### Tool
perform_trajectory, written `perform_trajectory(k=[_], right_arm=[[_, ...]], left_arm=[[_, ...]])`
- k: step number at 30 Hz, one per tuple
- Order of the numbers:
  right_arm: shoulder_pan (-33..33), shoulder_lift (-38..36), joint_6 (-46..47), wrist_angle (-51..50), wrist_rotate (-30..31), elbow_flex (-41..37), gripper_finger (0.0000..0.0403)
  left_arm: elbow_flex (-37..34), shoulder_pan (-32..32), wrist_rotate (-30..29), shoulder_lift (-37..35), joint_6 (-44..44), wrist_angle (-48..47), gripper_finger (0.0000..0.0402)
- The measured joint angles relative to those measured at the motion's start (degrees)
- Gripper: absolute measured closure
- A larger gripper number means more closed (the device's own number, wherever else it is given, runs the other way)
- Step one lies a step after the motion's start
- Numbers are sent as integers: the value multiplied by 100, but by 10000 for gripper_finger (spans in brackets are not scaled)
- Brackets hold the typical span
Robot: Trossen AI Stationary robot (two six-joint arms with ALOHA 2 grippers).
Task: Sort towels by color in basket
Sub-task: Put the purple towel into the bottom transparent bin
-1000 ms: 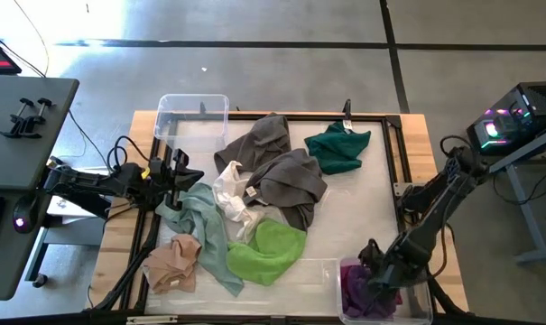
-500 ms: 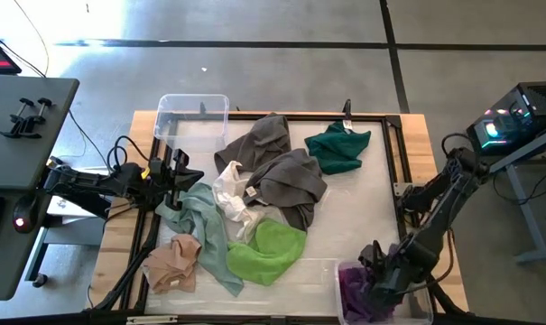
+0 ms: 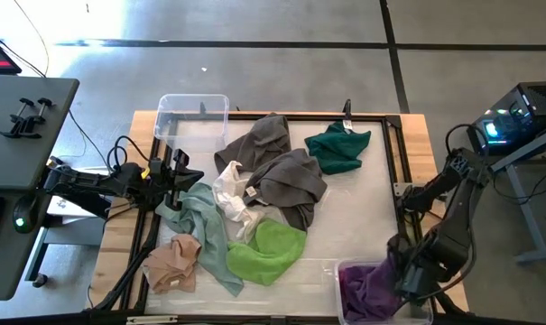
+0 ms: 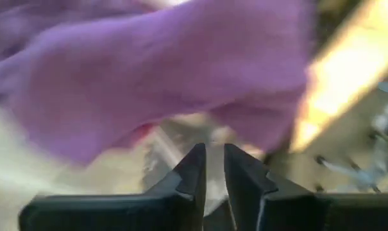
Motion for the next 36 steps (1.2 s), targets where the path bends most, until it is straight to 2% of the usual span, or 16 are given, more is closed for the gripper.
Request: perform_trajectory(k=[3, 6, 19, 25, 31, 36], right_arm=[[4, 52, 594, -569, -24, 4, 368], [3, 118, 665, -425, 187, -62, 378], [-398, 935, -1135, 1899, 346, -789, 386], [-438, 1360, -1932, 2992, 351, -839, 386], [-374, 1547, -2177, 3296, 167, -839, 386], [-374, 1460, -2212, 3163, 615, -715, 387]], left_arm=[[0, 0, 12, -1, -2, -2, 402], [0, 0, 28, 1, -12, -2, 402], [0, 2, 91, -1, -6, 0, 401], [0, 2, 109, -2, -4, 2, 402], [0, 2, 109, 0, -2, 2, 402], [0, 2, 107, -1, 3, 2, 402]])
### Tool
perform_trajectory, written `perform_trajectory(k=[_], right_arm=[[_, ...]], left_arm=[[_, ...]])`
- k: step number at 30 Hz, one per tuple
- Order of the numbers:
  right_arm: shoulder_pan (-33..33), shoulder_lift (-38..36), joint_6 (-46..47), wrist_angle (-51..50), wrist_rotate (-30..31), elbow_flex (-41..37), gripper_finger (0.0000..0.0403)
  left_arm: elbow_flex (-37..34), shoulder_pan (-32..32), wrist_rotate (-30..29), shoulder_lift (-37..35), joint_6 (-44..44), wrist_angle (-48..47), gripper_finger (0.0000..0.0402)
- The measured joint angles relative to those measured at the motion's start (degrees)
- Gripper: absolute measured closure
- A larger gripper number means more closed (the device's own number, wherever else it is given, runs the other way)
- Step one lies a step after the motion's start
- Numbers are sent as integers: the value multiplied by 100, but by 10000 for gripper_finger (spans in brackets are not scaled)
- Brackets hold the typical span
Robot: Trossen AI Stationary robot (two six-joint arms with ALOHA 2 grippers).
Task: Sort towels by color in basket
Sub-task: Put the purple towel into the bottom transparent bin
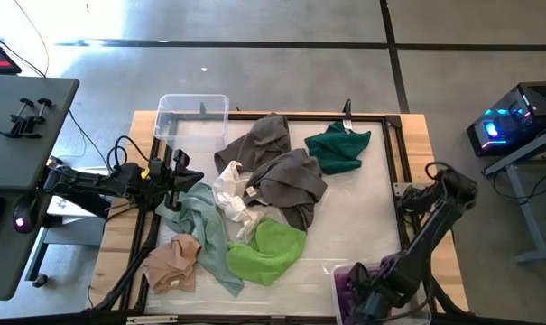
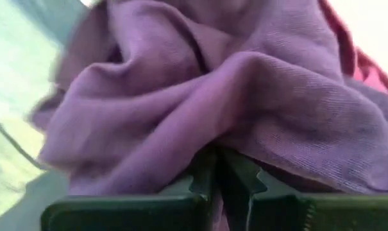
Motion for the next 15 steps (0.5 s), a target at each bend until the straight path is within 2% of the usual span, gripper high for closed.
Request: perform_trajectory(k=[5, 13, 15], right_arm=[[1, -27, 48, -1061, 165, 704, 387], [175, -40, 473, -3751, 139, 1922, 387], [230, -69, 118, -3720, 149, 1947, 387]], left_arm=[[0, 0, 0, -1, 0, 13, 401], [0, 0, 0, -1, -2, 15, 401], [0, 0, 0, 1, -2, 15, 401]])
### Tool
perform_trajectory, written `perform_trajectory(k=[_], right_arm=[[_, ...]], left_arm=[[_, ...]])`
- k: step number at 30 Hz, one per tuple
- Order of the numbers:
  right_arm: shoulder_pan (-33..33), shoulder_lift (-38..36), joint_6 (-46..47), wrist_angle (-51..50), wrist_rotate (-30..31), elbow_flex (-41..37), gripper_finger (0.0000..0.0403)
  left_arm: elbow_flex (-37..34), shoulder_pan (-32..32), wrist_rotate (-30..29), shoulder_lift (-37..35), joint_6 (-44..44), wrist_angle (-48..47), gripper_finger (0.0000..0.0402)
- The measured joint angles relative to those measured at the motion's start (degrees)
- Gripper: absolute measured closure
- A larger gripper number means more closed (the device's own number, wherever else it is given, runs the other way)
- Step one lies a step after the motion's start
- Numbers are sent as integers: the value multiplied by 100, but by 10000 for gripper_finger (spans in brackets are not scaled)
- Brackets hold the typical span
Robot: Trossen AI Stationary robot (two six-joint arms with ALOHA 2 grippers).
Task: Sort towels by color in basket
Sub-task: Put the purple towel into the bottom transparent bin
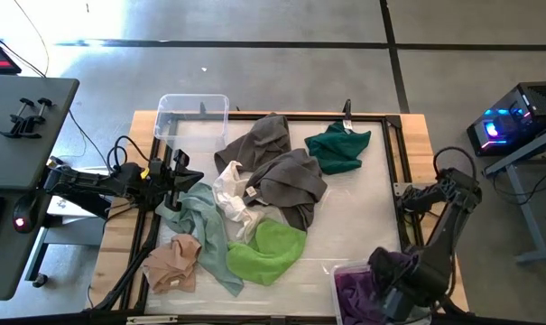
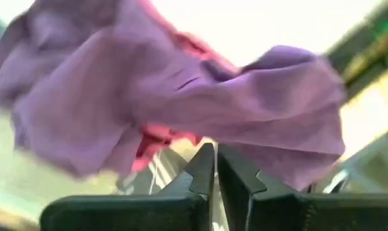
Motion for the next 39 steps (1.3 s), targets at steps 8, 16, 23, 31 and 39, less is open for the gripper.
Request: perform_trajectory(k=[8, 16, 23, 31, 39], right_arm=[[28, 9, -2117, 408, 553, -4, 351], [-224, 211, -5058, 561, 925, -4, 243], [-231, 561, -5857, 35, 401, -4, 241], [-206, 763, -5530, 31, 221, -9, 355], [-286, 728, -5113, -10, 673, 716, 398]], left_arm=[[0, 0, -2, -2, 3, 7, 401], [0, 0, -2, 0, 50, 35, 401], [0, 0, -4, 0, 50, 28, 401], [0, 0, -4, 1, 52, 24, 401], [0, 0, -4, -2, 69, 170, 402]])
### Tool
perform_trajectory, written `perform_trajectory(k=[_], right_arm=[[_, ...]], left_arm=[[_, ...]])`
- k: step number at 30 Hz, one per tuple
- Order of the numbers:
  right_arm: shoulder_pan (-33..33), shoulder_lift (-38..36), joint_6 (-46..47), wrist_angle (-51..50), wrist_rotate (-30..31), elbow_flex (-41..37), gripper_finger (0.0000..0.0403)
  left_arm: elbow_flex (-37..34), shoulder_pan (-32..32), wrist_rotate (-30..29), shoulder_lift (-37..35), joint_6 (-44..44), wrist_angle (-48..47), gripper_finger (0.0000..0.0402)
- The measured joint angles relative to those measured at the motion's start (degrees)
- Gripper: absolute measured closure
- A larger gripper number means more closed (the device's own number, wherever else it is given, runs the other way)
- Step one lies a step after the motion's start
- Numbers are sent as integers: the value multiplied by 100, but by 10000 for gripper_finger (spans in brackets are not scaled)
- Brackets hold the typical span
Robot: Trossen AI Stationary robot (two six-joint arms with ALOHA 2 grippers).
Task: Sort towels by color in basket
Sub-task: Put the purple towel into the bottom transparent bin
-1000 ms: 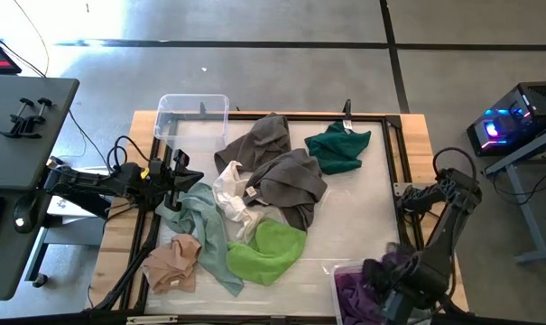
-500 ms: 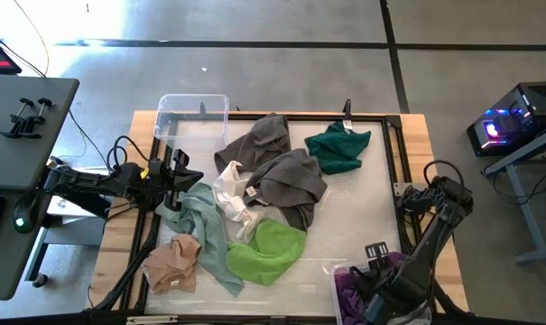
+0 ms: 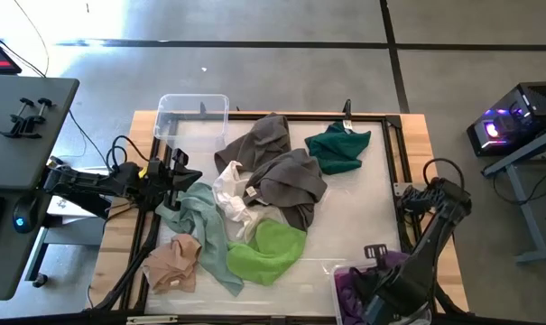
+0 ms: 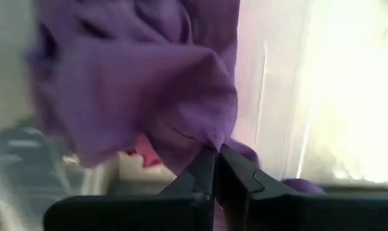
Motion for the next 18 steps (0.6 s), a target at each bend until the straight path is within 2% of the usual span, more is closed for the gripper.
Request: perform_trajectory(k=[8, 10, 14, 18], right_arm=[[38, -11, 856, 10, 818, 1206, 400], [80, -13, 1414, 12, 816, 1403, 400], [228, -13, 2498, 95, 242, 1536, 401], [388, 2, 3211, 158, 231, 1426, 401]], left_arm=[[0, -1, 0, 1, -20, -10, 401], [0, 0, 0, 1, -20, -14, 401], [0, 0, 0, 2, -20, -37, 401], [0, 0, 1, 1, -16, -64, 402]])
